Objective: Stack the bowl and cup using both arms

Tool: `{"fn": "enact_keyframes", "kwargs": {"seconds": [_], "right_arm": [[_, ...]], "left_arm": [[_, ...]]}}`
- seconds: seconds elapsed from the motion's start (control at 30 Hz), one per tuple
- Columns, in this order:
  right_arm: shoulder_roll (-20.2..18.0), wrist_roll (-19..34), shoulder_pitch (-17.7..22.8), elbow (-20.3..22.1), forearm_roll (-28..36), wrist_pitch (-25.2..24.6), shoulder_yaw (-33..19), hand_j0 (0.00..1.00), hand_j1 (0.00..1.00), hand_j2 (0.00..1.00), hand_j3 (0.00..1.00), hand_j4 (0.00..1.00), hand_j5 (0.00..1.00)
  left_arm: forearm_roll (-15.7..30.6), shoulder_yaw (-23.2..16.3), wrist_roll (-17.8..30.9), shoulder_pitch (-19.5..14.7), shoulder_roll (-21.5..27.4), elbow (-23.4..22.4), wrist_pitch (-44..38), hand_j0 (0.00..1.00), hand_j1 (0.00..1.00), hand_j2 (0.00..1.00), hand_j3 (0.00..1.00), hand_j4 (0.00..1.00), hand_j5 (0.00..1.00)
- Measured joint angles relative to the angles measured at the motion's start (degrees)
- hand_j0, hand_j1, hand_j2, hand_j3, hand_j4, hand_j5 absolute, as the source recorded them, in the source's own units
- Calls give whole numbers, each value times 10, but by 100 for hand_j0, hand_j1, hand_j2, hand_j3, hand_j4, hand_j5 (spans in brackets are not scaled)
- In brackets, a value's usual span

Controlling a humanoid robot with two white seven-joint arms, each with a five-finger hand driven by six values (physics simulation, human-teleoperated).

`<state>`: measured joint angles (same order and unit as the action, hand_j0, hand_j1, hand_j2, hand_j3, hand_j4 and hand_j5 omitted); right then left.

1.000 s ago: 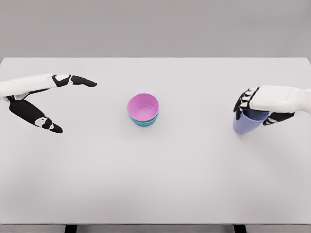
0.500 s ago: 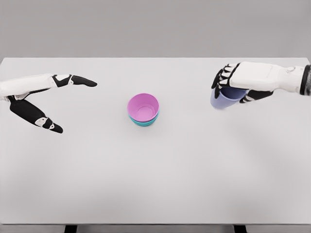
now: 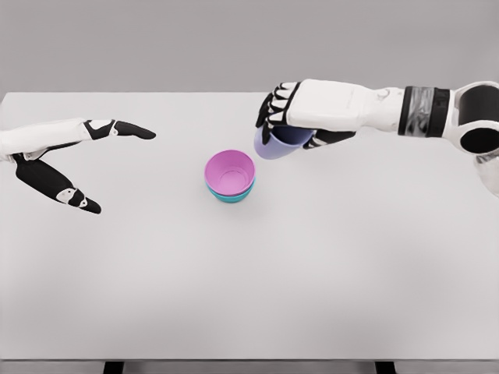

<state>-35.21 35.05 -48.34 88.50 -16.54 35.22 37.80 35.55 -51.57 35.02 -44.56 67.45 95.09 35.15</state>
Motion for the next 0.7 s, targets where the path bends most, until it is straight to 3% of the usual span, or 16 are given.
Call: {"fn": "enact_keyframes", "kwargs": {"seconds": [0.23, 0.43, 0.7], "right_arm": [[61, 0, -1, 17, -9, 0, 18, 52, 52, 52, 52, 52, 52], [76, 0, -1, 21, -15, 0, 40, 52, 52, 52, 52, 52, 52], [85, 0, -1, -22, -31, 0, 46, 54, 54, 54, 54, 54, 54]], "left_arm": [[0, 1, 0, 0, -2, 0, 0, 100, 100, 100, 100, 100, 100], [-4, 3, 0, 0, -3, 0, 0, 100, 100, 100, 100, 100, 100], [-7, 7, 0, 0, -5, 0, 0, 100, 100, 100, 100, 100, 100]]}}
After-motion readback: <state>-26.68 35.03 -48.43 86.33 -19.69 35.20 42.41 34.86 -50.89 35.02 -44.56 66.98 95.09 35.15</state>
